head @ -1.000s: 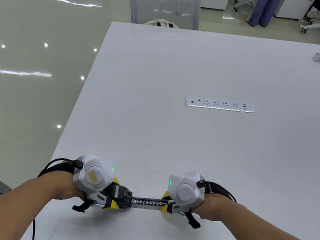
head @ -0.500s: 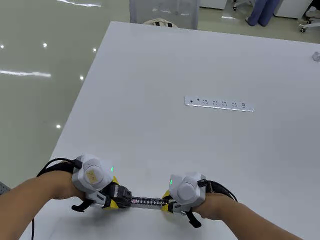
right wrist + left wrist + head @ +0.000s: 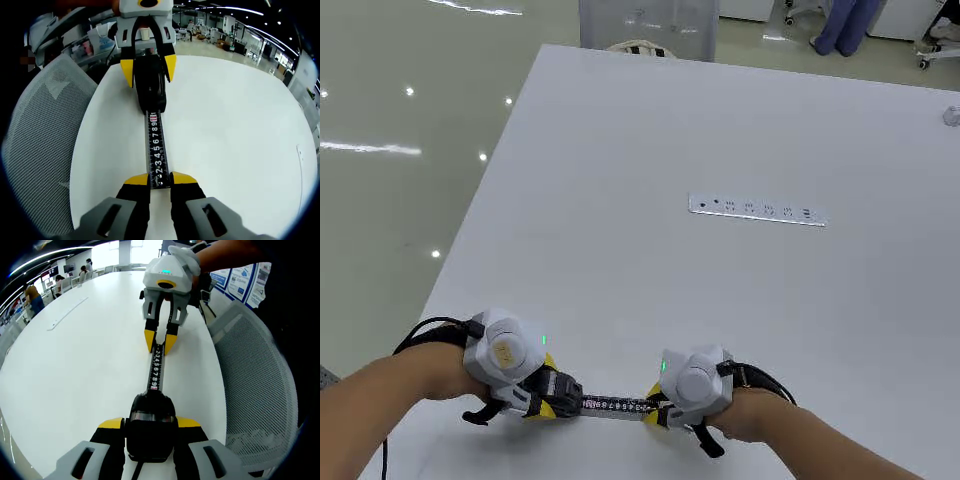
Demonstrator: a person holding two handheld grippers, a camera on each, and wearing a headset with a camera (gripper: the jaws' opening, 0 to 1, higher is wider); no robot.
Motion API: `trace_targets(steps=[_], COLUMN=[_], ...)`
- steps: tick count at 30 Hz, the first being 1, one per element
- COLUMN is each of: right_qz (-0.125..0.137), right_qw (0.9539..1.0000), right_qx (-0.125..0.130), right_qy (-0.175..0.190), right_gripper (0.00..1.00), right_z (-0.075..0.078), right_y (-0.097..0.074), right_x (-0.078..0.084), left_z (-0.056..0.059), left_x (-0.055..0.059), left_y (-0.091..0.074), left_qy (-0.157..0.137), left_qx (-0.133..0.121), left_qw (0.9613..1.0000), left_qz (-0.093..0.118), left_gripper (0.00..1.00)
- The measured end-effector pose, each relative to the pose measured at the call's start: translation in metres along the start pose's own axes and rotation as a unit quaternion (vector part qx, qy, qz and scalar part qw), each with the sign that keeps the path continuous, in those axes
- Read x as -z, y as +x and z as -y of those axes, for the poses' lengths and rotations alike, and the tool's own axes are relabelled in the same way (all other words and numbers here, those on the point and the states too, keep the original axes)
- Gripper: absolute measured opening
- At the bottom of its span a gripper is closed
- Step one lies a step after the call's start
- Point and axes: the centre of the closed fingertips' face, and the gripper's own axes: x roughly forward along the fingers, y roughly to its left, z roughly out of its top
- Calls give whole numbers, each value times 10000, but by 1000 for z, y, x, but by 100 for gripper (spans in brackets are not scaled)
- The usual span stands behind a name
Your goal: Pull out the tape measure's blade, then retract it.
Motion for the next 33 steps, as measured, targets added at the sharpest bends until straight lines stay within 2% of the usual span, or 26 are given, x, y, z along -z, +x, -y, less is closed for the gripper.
trace_targets(steps=[33], right_qz=[-26], right_qw=[10000], right_qx=[19], right_qy=[85], right_gripper=[14], right_z=[0], right_y=[-6], right_x=[7], left_z=[0], left_x=[-1], left_y=[0], left_qy=[-56], left_qx=[6], left_qw=[10000], left_qz=[7], left_gripper=[34])
